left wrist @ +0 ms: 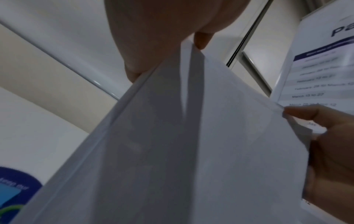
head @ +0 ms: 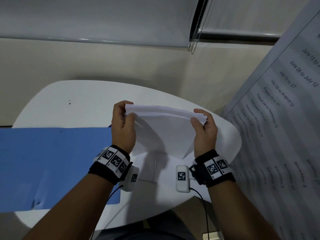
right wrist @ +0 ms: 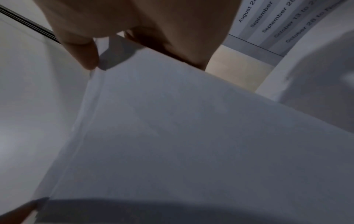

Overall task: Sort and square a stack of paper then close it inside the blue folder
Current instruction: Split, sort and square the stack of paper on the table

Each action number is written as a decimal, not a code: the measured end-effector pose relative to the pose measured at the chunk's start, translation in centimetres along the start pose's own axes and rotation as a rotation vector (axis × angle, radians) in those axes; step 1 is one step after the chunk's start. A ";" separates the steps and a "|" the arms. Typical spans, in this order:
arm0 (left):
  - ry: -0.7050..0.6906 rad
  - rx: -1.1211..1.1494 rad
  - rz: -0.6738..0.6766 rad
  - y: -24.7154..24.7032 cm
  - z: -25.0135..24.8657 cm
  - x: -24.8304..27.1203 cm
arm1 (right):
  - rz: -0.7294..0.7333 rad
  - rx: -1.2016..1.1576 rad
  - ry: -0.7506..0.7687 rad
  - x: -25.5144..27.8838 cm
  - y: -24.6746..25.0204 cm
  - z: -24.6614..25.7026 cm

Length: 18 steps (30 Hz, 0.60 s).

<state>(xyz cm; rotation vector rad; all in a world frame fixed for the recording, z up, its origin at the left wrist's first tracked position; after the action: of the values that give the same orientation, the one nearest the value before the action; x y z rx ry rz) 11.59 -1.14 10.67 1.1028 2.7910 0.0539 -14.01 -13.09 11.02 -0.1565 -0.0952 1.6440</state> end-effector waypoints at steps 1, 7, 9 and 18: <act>0.007 0.011 0.009 0.0 0.2 0.0 | -0.002 -0.006 -0.006 0.0 0.0 0.0; 0.040 -0.002 0.056 -1.1 0.9 0.4 | 0.055 -0.012 -0.079 -0.3 -0.9 -0.5; 0.051 -0.011 0.058 -1.1 1.2 0.4 | 0.068 0.005 -0.114 -0.4 -0.7 -1.1; 0.062 0.001 0.088 -1.3 1.6 0.7 | 0.058 0.023 -0.122 0.1 0.0 -1.3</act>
<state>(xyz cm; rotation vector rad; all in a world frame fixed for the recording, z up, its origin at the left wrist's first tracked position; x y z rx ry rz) 10.44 -1.65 8.86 1.2443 2.7953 0.0973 -13.79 -13.01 9.70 -0.0415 -0.1663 1.7112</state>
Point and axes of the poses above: each hand's wrist, its own x-axis away from the middle knuckle, its own y-axis out of the back of the hand, z = x × y, the point moved 10 cm from there along -x, towards the middle knuckle, and after that the axes turned 6 degrees about -x, right-handed, at the moved point
